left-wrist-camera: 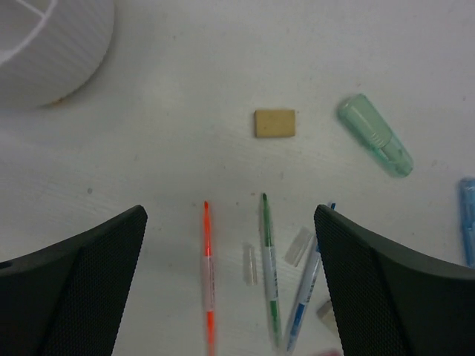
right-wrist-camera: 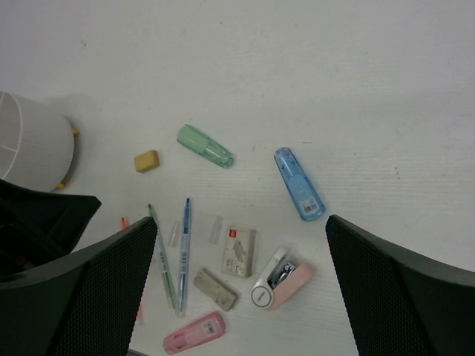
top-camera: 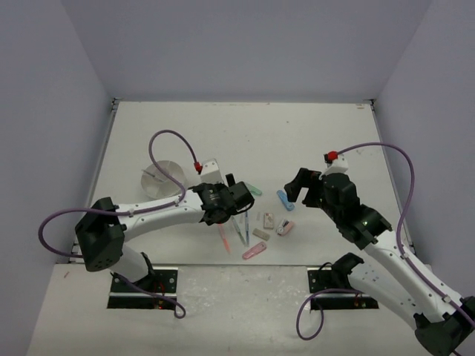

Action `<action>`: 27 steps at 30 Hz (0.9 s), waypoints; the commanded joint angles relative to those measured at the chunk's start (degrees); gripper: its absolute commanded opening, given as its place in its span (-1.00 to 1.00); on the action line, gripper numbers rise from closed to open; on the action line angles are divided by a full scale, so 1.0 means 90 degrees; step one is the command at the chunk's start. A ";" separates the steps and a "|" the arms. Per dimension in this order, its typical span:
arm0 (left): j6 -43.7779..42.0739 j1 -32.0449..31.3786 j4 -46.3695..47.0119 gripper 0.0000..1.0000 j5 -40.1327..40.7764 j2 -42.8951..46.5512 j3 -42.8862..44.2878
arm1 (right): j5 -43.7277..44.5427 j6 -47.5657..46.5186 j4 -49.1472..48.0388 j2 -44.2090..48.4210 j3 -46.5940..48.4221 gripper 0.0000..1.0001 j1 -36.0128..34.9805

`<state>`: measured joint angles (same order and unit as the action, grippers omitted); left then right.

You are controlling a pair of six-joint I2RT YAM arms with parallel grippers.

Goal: Sort the stationery into containers
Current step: Pick up the pen from the center of the board.

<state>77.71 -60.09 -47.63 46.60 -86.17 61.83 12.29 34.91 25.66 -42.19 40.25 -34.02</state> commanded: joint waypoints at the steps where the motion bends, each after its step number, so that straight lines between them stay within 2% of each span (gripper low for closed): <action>1: 0.1192 -0.0335 -0.0749 0.79 -0.0507 -0.0317 0.0352 | 0.0404 0.0051 0.0217 0.0069 0.0163 0.97 0.0042; 4: 0.1529 -0.0675 -0.0908 0.52 -0.0800 -0.0657 0.0376 | 0.0305 0.0076 0.0225 -0.0057 0.0137 0.96 0.0049; 5: 0.1589 -0.0734 -0.0985 0.49 -0.0879 -0.0707 0.0376 | 0.0285 0.0076 0.0215 -0.0086 0.0147 0.96 0.0049; 10: 0.1730 -0.0764 -0.1006 0.07 -0.1242 -0.0874 0.0130 | 0.0217 0.0018 0.0218 -0.0068 0.0147 0.95 0.0049; 12: 0.1641 -0.0770 -0.0730 -0.02 -0.1374 -0.0880 -0.0022 | 0.0197 -0.0008 0.0215 0.0008 0.0131 0.94 0.0049; 16: 0.1459 -0.0767 -0.0340 -0.16 -0.1669 -0.0939 -0.0292 | 0.0174 -0.0031 0.0215 0.0028 0.0137 0.92 0.0051; 27: 0.1448 -0.0766 -0.0078 -0.30 -0.1906 -0.1367 -0.0484 | 0.0075 -0.0069 0.0140 0.0022 0.0109 0.90 0.0051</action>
<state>89.43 -67.09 -50.52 30.12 -96.62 58.11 12.81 34.77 27.62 -42.35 40.25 -33.69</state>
